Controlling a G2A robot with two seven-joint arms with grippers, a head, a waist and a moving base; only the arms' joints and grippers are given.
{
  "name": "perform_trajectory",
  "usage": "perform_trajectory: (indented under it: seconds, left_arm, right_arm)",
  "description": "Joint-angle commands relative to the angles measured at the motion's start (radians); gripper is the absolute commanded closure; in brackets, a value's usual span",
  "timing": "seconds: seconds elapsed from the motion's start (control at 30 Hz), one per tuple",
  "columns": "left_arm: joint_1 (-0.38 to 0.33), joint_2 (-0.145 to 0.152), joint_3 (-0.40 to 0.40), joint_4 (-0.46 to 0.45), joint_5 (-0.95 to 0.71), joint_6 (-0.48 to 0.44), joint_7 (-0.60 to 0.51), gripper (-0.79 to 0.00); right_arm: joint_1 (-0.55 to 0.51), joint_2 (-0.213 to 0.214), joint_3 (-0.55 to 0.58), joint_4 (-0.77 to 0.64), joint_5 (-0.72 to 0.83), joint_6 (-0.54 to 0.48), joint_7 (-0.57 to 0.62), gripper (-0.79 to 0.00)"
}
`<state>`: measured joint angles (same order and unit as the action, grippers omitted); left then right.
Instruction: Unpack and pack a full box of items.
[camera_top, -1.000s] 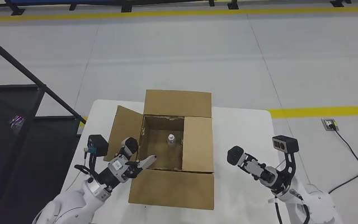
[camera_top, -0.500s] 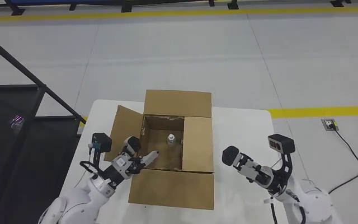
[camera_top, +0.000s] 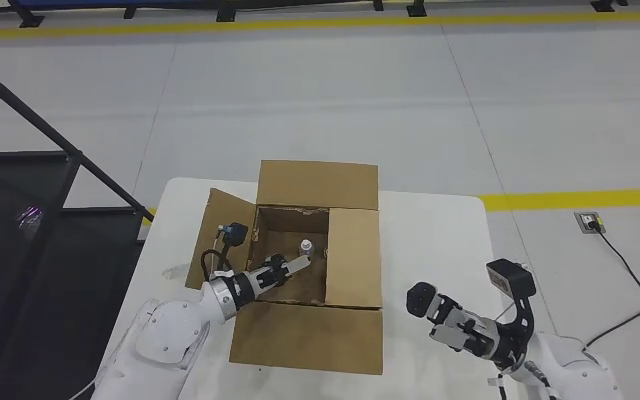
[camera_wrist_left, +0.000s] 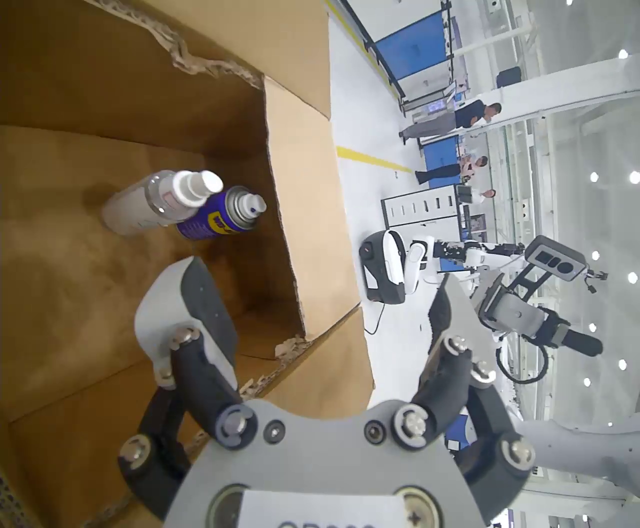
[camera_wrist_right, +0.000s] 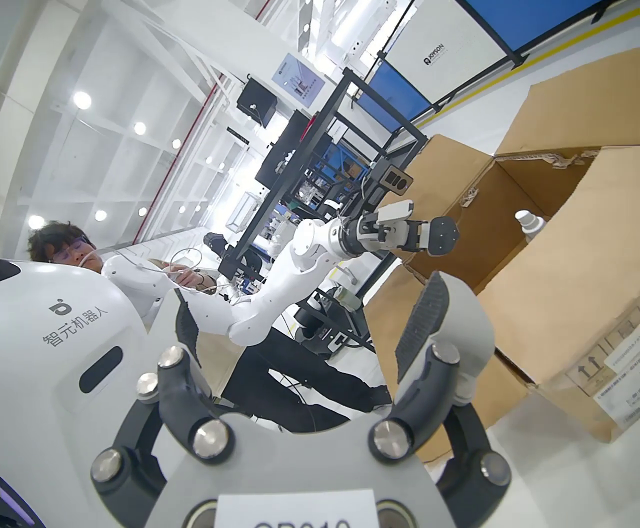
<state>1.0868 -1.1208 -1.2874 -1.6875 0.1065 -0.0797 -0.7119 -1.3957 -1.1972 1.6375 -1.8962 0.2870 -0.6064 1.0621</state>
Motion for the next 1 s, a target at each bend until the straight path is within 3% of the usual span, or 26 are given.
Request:
perform_trajectory:
  seconds: [0.0,0.2,0.43,0.57,0.97]
  left_arm:
    - [0.002,0.000,-0.001,-0.002,0.001,-0.001,0.000,-0.785]
    - [0.004,-0.001,0.006,0.009,-0.011,0.013,0.003,-0.785]
    - [-0.104,-0.022,0.110,0.136,-0.048,0.041,-0.050,-0.785]
    - [-0.167,-0.037,0.168,0.224,-0.089,0.001,-0.087,-0.785]
    - [-0.263,-0.087,0.295,0.393,-0.193,-0.124,-0.040,-0.785]
  right_arm:
    - [0.001,0.000,-0.001,0.000,0.000,0.000,0.000,-0.785]
    - [0.001,0.000,-0.009,-0.011,-0.022,0.007,-0.018,-0.785]
    - [0.035,0.005,-0.037,0.019,0.020,0.037,-0.059,-0.785]
    - [0.034,0.011,-0.023,0.043,0.047,0.027,-0.049,-0.785]
    - [0.006,0.026,0.003,0.058,0.084,0.004,-0.059,-0.785]
